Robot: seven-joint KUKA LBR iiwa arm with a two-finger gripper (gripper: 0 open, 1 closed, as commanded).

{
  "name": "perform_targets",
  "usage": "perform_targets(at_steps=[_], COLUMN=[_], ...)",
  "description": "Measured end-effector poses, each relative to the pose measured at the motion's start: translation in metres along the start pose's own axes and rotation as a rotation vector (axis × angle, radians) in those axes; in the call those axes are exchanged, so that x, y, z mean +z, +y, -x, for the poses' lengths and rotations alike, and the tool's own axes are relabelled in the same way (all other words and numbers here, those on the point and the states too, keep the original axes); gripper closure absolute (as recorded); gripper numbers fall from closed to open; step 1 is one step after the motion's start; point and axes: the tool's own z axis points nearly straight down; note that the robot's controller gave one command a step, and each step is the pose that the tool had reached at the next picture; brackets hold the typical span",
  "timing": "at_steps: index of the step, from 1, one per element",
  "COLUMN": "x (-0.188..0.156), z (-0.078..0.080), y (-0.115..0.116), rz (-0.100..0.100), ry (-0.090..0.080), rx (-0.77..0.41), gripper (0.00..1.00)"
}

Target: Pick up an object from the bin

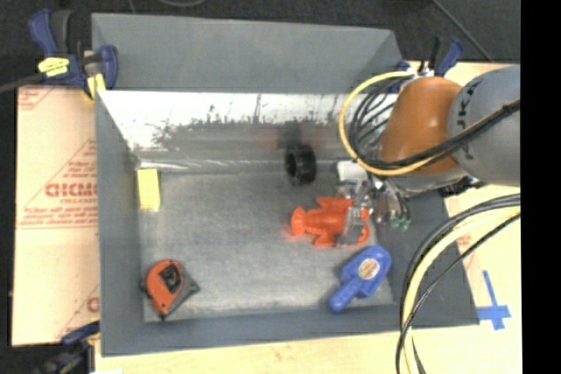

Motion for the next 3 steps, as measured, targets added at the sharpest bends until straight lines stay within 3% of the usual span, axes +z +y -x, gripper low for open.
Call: perform_targets(at_steps=[3], x=[-0.031], z=[0.000], y=[0.000], rz=[0.000], ry=[0.001], rx=[-0.002], gripper=[1.00])
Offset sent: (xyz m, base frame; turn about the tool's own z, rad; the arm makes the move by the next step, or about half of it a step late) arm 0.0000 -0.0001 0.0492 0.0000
